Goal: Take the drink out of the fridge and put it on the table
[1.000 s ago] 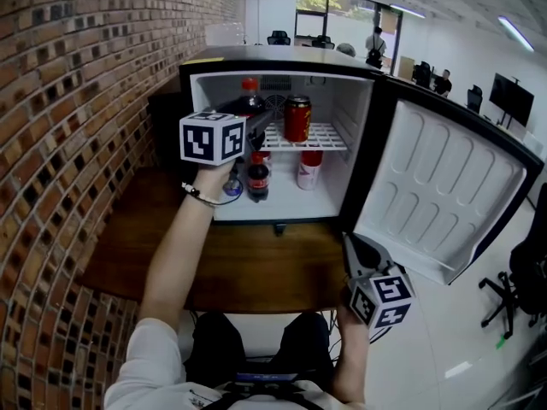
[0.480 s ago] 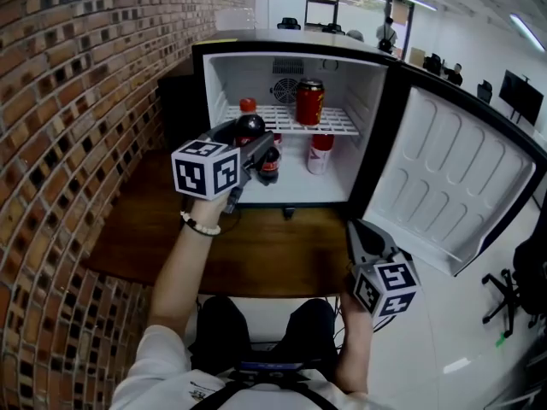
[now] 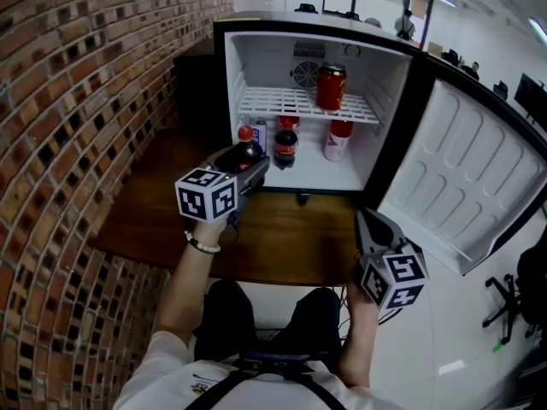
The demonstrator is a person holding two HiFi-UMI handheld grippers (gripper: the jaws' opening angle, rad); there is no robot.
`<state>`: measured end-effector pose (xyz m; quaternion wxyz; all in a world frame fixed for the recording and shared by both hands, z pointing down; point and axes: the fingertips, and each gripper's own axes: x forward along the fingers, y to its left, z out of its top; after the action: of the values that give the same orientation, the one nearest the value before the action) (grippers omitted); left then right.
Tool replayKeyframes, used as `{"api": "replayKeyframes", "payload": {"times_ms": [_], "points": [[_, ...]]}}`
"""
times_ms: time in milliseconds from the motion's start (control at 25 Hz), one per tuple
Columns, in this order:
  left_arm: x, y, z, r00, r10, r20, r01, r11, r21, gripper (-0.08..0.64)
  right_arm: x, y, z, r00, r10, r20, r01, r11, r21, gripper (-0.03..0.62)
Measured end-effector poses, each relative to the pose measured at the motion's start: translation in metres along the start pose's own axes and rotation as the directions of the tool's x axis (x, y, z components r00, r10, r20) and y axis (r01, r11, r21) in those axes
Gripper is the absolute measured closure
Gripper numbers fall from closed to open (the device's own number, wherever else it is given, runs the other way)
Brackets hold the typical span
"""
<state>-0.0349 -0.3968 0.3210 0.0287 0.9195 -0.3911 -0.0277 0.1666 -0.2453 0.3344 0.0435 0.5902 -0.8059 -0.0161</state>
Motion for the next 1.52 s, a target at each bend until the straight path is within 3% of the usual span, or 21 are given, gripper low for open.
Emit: {"api": "replayKeyframes", "payload": {"times_ms": [200,600,1160,1520], "points": [[-0.020,0.028,-0.036,0.997,0.079,-0.024,-0.080,0.997,-0.016,0.253,0.002,0.000,-0.003,1.000,0.003,-0.005,-0.003,1.000,0.007,0.575],[-0.052,0.074,-0.089,0.969,0.239,-0.059,-0.237,0.971,0.034,0.253,0.005,0.004,-0.008,1.000,0.012,-0.017,-0.012,1.000,0.011,0.575],[-0.055,0.102,-0.118,0.944,0.322,-0.069,-0.317,0.946,0.065,0.253,0.002,-0.004,-0.010,1.000,-0.006,-0.021,0.006,1.000,0.018,0.575],[-0.061,0.099,-0.121,0.947,0.317,-0.053,-0.312,0.947,0.079,0.252,0.002,-0.003,-0.011,1.000,-0.005,-0.021,0.006,1.000,0.020,0.575]]}}
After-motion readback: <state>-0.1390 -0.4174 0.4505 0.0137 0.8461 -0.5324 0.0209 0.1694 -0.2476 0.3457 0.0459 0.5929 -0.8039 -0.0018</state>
